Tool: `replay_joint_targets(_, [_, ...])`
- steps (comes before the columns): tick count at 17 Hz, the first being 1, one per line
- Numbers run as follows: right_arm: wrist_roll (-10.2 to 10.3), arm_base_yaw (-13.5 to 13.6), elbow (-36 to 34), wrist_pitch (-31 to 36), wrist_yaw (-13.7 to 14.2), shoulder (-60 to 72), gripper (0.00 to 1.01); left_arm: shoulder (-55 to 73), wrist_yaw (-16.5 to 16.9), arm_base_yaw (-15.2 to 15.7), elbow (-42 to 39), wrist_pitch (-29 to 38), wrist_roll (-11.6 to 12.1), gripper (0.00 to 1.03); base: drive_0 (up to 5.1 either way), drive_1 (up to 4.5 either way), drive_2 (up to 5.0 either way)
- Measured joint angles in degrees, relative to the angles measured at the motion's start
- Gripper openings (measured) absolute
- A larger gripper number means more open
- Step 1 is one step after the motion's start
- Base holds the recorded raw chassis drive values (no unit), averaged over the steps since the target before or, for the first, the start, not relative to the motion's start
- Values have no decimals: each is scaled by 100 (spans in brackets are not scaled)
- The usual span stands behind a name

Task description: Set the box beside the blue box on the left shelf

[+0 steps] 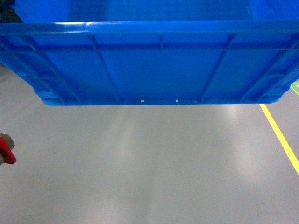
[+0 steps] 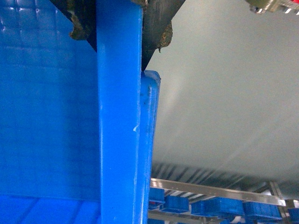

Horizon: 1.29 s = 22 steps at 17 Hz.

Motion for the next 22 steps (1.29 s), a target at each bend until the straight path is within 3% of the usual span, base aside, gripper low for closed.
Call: replay_joint_targets(22, [-20,0,-13,-9,-9,-59,10,-11,11,0,-9,-7,-7,8,-150,-150,-150])
